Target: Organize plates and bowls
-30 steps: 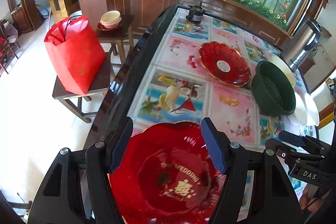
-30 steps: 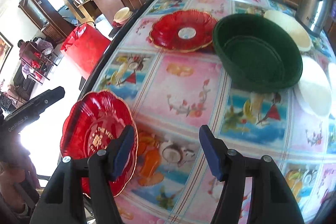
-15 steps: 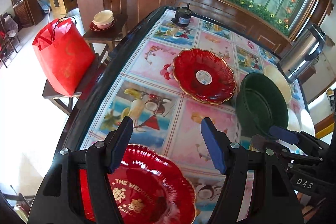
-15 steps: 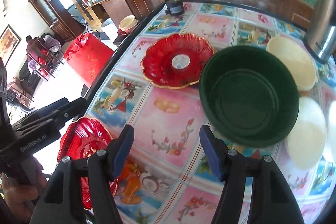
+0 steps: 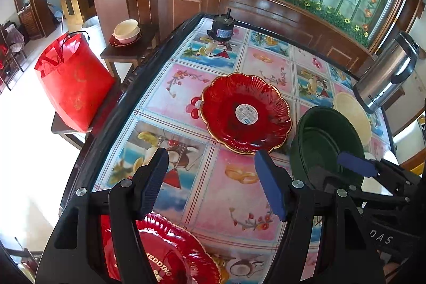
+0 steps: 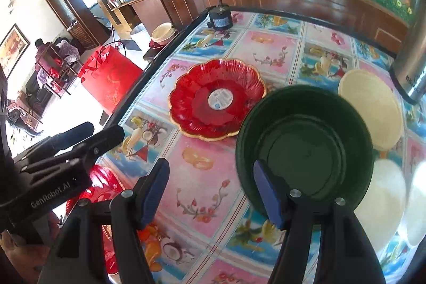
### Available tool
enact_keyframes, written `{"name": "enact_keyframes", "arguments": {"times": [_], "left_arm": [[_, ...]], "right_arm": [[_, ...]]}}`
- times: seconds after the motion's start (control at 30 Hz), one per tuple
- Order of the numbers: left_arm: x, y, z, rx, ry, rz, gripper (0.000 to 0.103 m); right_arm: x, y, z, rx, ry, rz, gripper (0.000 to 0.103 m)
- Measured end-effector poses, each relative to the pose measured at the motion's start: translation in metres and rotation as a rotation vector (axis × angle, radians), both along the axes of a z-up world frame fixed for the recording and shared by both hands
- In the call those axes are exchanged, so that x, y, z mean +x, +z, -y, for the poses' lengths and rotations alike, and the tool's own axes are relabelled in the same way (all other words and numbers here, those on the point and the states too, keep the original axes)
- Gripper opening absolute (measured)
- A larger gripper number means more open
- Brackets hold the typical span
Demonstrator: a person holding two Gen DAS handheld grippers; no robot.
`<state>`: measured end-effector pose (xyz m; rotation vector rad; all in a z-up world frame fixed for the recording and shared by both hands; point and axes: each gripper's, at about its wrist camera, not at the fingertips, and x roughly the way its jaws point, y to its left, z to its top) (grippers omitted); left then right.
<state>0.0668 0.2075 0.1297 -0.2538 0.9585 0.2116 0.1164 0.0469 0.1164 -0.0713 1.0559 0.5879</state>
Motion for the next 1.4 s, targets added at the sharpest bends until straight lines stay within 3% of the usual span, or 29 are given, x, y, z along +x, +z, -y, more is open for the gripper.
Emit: {"name": "enact_keyframes", "arguments": {"times": [0.6, 1.4], "left_arm": [[0.054, -0.012, 0.000, 0.018, 0.057, -0.028, 0.068], [0.084, -0.035, -0.009, 0.019, 0.090, -0.079, 0.068]], "right_arm": [[0.068, 0.001, -0.014, -0.086, 0.095, 0.051, 0.066], [0.098, -0.013, -0.021, -0.103, 0.115, 0.019, 0.066]]}}
